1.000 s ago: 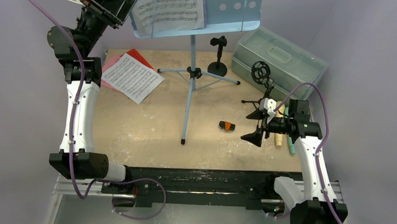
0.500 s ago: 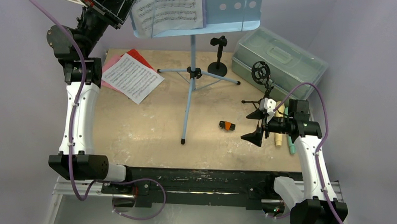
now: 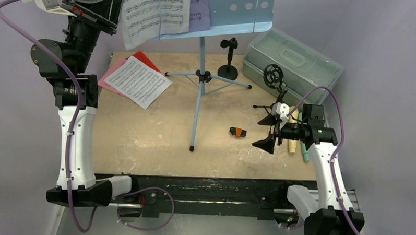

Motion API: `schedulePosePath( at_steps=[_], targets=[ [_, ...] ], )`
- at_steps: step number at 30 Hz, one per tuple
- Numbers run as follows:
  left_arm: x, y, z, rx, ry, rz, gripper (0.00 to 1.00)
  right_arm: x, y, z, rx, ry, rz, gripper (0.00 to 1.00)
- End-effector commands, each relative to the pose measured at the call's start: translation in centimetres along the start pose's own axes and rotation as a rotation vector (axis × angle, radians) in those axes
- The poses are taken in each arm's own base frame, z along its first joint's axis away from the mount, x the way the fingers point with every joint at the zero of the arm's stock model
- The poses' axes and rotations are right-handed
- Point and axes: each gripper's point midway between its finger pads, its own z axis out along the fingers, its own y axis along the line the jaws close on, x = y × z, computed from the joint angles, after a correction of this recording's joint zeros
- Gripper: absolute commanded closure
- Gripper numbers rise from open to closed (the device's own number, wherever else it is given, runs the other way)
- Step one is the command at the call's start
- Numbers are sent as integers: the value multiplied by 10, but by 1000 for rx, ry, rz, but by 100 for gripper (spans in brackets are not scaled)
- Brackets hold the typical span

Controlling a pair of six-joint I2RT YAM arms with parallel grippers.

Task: Pack up the instrument practice props
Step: Pick up the sheet music from the music stand.

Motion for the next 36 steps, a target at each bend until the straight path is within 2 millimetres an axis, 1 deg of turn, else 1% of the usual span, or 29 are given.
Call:
schedulePosePath(
  at_steps=[1, 4, 8, 11, 14, 16, 18, 20, 23, 25, 30, 33, 36],
  targets=[
    [-5, 15, -8, -109, -25, 52, 100, -5, 1, -1, -10, -16, -18, 1],
    [0, 27, -16, -174, -15, 68, 100, -5, 2, -1, -11, -17, -19, 1],
    [2, 37, -23, -236, -10, 89, 100, -5, 2, -1, -10, -17, -20, 1],
    [-2, 44, -28, -290, -17, 115, 100, -5, 2, -1, -10, -16, -20, 1],
    [-9, 50, -34, -351, -28, 146, 100, -5, 2, 0, -11, -16, -21, 1],
    [-10, 60, -44, -427, -24, 161, 100, -5, 2, 0, -12, -16, -21, 1],
    [-17, 66, -53, -486, -52, 175, 100, -5, 2, -1, -11, -16, -20, 1],
    [-19, 66, -58, -505, -58, 185, 100, -5, 2, -1, -11, -16, -19, 1],
    [-23, 62, -60, -501, -62, 199, 100, -4, 1, 0, -11, -15, -19, 1],
    [-30, 62, -63, -521, -76, 222, 100, -4, 2, 0, -13, -15, -19, 1],
    [-50, 51, -70, -537, -99, 291, 100, -4, 2, 0, -13, -15, -20, 1],
    [-58, 45, -76, -551, -116, 316, 100, -4, 2, 0, -13, -15, -19, 1],
    [-62, 42, -83, -562, -124, 330, 100, -4, 2, 0, -14, -15, -18, 1]
  ],
)
